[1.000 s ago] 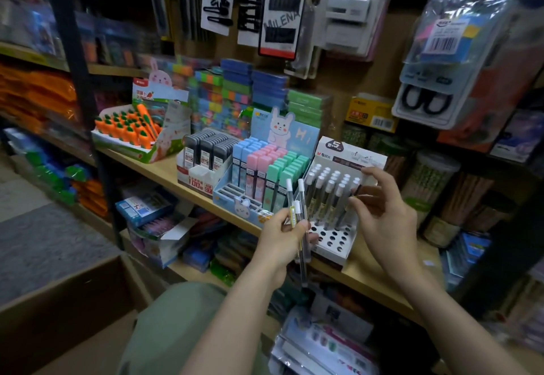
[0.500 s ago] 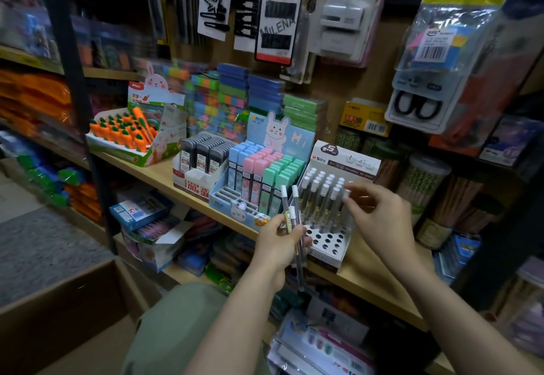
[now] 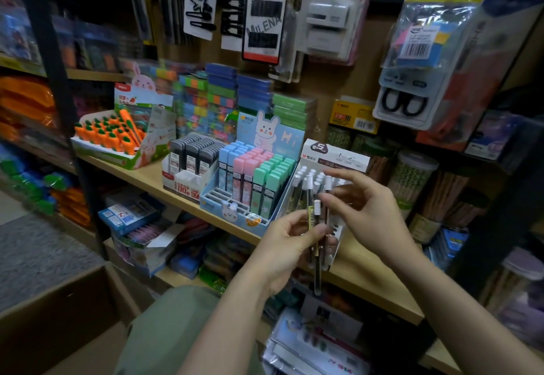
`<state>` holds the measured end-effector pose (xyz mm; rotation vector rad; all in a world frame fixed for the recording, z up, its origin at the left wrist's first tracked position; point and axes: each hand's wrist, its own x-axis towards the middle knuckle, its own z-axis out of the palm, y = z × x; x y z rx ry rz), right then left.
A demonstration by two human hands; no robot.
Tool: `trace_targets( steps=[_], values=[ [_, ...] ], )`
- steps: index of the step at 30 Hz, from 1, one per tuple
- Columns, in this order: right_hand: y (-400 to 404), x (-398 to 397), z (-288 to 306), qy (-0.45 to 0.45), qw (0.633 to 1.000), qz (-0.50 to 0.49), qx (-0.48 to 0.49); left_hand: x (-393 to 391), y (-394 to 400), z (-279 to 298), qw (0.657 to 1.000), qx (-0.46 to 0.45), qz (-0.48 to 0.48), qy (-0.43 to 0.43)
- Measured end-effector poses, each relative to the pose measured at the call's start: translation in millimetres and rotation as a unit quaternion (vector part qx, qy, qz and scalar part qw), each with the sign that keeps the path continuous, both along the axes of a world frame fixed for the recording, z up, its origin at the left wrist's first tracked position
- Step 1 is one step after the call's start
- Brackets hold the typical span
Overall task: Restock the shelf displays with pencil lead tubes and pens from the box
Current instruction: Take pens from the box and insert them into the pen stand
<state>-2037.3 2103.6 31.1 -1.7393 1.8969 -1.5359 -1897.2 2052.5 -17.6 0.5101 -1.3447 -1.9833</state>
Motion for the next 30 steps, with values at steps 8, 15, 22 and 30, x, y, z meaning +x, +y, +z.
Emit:
trace_targets(
  steps=[8,15,22,30],
  values=[
    [14.0,-14.0,12.3,-0.104,0.99,0.089,0.029,-3.0,-2.7,-2.8,1.0,-0.001,-0.027,-0.005],
    [2.5,-36.6,13.9,0.089,0.983,-0.115,-0.115,-6.4,-13.4,-16.1,0.99,-0.027,0.118,-0.078],
    [-20.6,-42.6,-18.1,0.16,0.97,-0.145,-0.111,-7.3,-16.6,-22.9,0.985,0.006,0.128,-0.116],
    [-25.1,-43.5,-20.6,0.159,0.972,-0.129,-0.119,-8.0,-18.2,-24.5,0.977,-0.009,0.153,-0.145]
  ],
)
